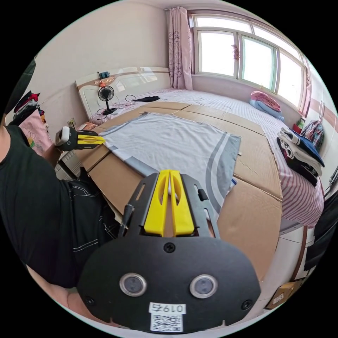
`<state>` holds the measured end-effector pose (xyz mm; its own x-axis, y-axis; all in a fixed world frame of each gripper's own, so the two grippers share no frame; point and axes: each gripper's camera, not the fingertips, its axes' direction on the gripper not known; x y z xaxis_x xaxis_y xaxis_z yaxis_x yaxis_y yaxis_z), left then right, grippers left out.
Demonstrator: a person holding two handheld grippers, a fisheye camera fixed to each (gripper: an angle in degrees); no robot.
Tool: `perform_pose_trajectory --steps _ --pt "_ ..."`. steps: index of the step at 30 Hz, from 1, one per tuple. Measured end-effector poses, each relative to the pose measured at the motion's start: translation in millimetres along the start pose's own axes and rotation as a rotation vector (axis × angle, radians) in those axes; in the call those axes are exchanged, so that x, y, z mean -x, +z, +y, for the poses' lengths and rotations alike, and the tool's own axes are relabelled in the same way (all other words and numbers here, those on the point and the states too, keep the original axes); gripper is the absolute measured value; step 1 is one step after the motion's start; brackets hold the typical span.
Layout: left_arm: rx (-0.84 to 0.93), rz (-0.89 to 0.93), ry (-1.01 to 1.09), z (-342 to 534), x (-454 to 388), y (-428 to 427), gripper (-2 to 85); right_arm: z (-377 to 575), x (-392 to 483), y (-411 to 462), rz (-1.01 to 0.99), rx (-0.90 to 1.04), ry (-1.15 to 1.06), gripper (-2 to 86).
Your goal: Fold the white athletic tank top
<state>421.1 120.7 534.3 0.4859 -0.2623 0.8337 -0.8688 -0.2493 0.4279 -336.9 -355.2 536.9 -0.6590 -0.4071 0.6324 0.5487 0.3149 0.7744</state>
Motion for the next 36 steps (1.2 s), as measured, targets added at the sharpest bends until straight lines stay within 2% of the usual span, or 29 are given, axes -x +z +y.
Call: perform_pose_trajectory --steps 6,10,15,18,22,31,36 --pt "0.018 0.045 0.021 10.9 -9.7 -23.1 2.1 0.6 36.0 -0.6 0.066 0.002 -0.007 -0.8" --pt "0.028 0.105 0.008 28.8 -5.0 -44.8 5.8 -2.6 66.7 -0.6 0.156 0.038 -0.046 1.4" --pt "0.097 0.034 0.012 47.0 -2.4 -46.9 6.9 -10.9 89.8 3.7 0.211 0.113 -0.066 5.1" --pt "0.128 0.020 0.079 49.1 -7.5 -46.2 6.2 -18.1 112.6 13.5 0.276 0.207 -0.148 3.8" --pt "0.164 0.038 0.106 48.7 -7.5 -45.9 3.8 -21.6 140.4 17.4 0.363 0.220 -0.226 1.2" --pt "0.190 0.034 0.134 44.4 -9.9 -46.0 1.5 -50.8 203.9 58.7 0.622 0.399 -0.523 6.9" --pt "0.199 0.037 0.132 43.6 -5.1 -45.8 1.1 -69.1 229.4 87.3 0.655 0.482 -0.722 6.5"
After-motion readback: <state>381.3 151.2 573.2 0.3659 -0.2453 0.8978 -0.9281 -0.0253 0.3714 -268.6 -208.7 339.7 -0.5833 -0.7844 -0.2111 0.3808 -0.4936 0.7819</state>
